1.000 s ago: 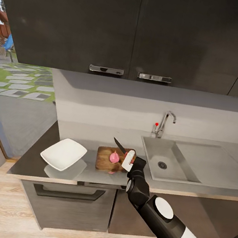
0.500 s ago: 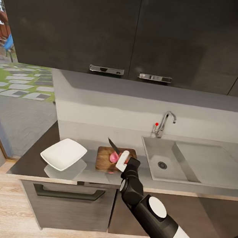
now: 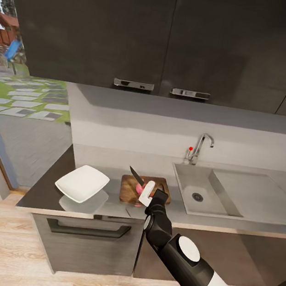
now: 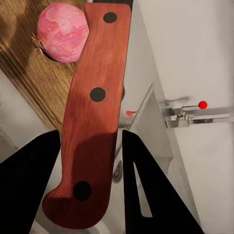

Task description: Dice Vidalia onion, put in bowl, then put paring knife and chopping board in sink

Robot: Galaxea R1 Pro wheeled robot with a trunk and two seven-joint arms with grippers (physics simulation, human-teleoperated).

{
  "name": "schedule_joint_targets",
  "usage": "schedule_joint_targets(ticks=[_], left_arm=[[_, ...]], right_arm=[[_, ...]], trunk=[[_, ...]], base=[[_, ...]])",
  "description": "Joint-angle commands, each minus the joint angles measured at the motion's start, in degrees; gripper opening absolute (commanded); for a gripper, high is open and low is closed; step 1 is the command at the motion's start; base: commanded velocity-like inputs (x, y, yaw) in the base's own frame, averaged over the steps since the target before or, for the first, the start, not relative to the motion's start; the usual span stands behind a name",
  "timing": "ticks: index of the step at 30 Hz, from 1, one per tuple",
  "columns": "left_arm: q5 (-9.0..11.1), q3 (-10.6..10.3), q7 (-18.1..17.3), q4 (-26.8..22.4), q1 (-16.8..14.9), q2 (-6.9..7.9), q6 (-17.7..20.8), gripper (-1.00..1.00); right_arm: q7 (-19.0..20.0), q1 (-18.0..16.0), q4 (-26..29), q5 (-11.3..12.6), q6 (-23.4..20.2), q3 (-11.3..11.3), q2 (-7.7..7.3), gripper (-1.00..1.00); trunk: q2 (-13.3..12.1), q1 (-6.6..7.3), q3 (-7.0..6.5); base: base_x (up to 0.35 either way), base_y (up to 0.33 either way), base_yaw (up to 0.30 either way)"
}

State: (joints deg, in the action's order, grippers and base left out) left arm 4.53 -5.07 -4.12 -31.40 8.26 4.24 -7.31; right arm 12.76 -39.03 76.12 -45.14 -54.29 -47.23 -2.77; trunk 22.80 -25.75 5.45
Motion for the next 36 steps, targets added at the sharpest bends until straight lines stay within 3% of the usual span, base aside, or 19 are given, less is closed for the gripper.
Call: schedule_joint_targets(ticks=[1,36], left_arm=[[0.48,-0.29,-0.01,-0.07,0.0,0.07,-0.08,1.0],[0.48,-0.29,-0.01,0.11,-0.01,0.07,-0.08,1.0]], right_arm=[[0.51,-0.08,0.07,-0.65,-0.27,-0.14,-0.04,-1.0],[0.6,-0.08,-0.01,-0.65,-0.46,-0.14,0.03,-1.0]], trunk=[[0.12,-0.04,0.15],[0.12,-0.04,3.24]], base=[[-0.006,0.007,0.0],[0.01,-0.055,0.0]])
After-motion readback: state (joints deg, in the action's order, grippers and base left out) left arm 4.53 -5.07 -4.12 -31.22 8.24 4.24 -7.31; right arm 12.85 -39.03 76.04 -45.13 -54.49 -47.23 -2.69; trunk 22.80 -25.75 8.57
